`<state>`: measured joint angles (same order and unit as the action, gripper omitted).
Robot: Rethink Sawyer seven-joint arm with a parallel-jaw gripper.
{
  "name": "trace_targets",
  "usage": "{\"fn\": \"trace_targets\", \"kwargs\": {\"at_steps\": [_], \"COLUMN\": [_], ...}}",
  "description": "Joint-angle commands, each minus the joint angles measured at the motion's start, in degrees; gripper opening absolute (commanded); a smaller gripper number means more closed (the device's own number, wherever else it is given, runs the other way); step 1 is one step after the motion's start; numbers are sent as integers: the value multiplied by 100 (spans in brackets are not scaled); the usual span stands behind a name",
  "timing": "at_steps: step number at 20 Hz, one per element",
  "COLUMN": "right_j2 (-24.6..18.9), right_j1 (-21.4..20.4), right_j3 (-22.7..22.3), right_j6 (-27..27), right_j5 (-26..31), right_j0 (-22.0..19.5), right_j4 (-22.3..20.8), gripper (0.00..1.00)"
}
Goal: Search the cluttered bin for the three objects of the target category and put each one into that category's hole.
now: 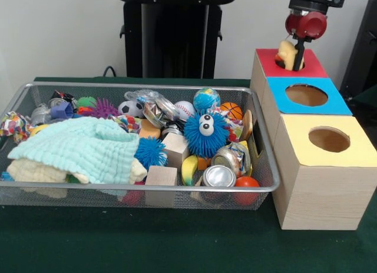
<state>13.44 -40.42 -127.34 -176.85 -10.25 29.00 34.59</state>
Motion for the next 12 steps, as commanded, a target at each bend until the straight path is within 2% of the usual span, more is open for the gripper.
{"fn": "trace_targets", "kwargs": {"at_steps": [1,6,12], "right_j2": [645,347,310], "right_j1": [1653,1523,1500], "right_j3": [884,731,744], "right_j6": [175,315,204], "right_j5": [1878,1724,1849], "right_j0": [-5,-503,-607], "right_j4": [259,-320,-663], "gripper": [0,0,0]}}
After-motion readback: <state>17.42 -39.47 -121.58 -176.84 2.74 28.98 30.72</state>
